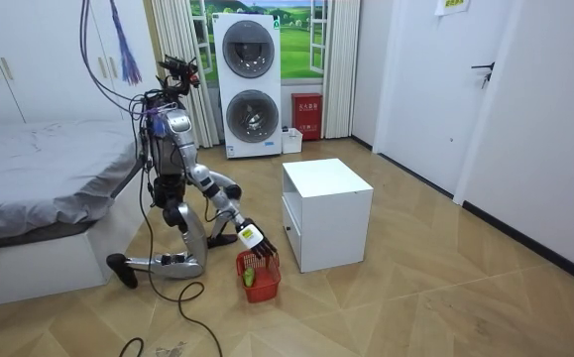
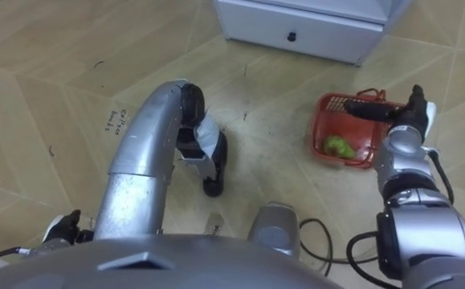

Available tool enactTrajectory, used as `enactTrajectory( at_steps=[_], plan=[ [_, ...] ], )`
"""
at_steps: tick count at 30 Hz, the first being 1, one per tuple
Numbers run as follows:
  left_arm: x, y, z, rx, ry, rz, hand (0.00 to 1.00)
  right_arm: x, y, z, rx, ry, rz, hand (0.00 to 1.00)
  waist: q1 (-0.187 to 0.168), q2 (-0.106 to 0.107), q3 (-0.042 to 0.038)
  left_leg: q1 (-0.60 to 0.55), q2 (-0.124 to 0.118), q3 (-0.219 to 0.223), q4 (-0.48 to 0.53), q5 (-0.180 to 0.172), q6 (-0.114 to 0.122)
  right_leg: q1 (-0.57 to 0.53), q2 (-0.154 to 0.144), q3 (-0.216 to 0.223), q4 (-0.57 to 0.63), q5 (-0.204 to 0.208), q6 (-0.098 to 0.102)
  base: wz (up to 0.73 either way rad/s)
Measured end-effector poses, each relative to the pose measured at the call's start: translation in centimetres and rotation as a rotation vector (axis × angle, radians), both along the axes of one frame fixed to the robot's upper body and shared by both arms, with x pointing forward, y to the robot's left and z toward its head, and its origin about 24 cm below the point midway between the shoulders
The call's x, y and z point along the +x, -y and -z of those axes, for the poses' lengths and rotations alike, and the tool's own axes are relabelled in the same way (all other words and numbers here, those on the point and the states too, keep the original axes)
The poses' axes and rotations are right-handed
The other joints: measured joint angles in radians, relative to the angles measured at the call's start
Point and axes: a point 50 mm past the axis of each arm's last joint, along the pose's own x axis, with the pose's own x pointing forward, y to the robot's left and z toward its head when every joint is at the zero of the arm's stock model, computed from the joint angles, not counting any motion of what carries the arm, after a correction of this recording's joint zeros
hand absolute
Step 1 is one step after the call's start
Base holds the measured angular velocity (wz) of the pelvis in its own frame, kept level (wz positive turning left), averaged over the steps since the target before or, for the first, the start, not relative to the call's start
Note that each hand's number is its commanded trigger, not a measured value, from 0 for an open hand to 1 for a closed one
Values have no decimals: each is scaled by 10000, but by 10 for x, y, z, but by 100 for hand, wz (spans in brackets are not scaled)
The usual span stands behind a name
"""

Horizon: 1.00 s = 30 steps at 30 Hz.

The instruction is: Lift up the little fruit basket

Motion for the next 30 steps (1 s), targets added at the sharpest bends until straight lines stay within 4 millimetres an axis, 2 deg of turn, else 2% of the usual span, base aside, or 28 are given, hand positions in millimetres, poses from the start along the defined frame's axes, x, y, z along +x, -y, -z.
enactTrajectory(
  at_steps=[6,15,16,17,18,30],
  plan=[
    [-1,2,1,-72,-91,175,0,-13,0,10,409,-584,61,0,71,135,-16,-59,13,2,-1,2,-4,-72,0,25,21,0,8,0],
    [0,3,1,-198,-161,187,0,-28,4,18,942,-978,544,0,140,141,-21,-93,6,8,4,3,-5,-101,4,10,23,-2,13,0],
    [-1,3,1,-199,-169,186,0,-30,4,19,997,-1066,590,33,139,142,-22,-116,7,8,4,4,-7,-130,4,17,34,-2,13,0],
    [0,3,1,-202,-164,188,0,-32,4,20,1021,-1138,654,51,141,156,-30,-142,6,8,7,5,-7,-150,5,13,35,-3,14,0],
    [0,3,1,-204,-162,186,0,-33,5,20,1041,-1181,702,100,145,164,-35,-168,6,8,10,5,-6,-177,5,17,38,-4,15,0],
    [-1,6,2,-378,-196,221,0,-35,2,23,1232,-1382,348,100,188,205,-35,-191,5,12,13,6,-5,-202,8,25,39,-7,21,0]
  ],
)
